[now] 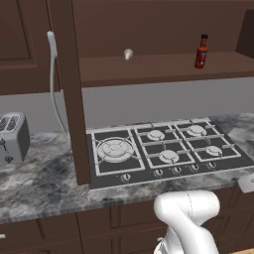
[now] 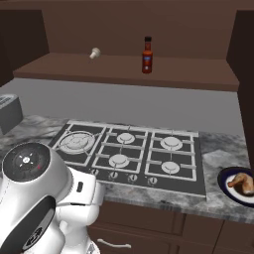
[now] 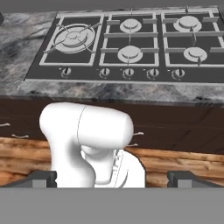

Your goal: Pick the chicken drumstick from the plate and place it on the cutting board. Then pick the condiment bottle from the cabinet and place it next to the cutting board.

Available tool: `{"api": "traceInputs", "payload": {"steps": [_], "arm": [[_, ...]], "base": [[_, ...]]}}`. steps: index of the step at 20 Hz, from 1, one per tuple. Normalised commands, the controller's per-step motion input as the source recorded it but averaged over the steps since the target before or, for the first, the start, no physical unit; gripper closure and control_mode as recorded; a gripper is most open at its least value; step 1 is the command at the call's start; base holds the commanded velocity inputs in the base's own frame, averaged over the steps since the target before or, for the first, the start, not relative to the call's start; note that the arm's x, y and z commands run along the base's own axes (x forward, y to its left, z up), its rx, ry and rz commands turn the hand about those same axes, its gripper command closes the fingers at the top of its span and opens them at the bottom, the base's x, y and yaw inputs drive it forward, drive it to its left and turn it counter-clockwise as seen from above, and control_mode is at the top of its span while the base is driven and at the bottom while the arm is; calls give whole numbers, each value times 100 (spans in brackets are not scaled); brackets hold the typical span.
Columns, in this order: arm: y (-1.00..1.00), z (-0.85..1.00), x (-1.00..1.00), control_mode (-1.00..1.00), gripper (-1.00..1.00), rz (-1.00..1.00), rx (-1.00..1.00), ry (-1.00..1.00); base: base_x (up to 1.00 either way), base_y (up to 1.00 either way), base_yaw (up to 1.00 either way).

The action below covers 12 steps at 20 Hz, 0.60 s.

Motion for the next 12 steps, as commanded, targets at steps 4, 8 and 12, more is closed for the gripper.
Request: {"api": "traceInputs", "payload": {"steps": [4, 8, 12], "arm": [[0, 0, 0, 100, -100, 0, 0, 0], [0, 0, 0, 100, -100, 0, 0, 0], [0, 0, 0, 100, -100, 0, 0, 0]], "base": [[-27, -12, 0], [-33, -7, 0], [-35, -3, 0]]}}
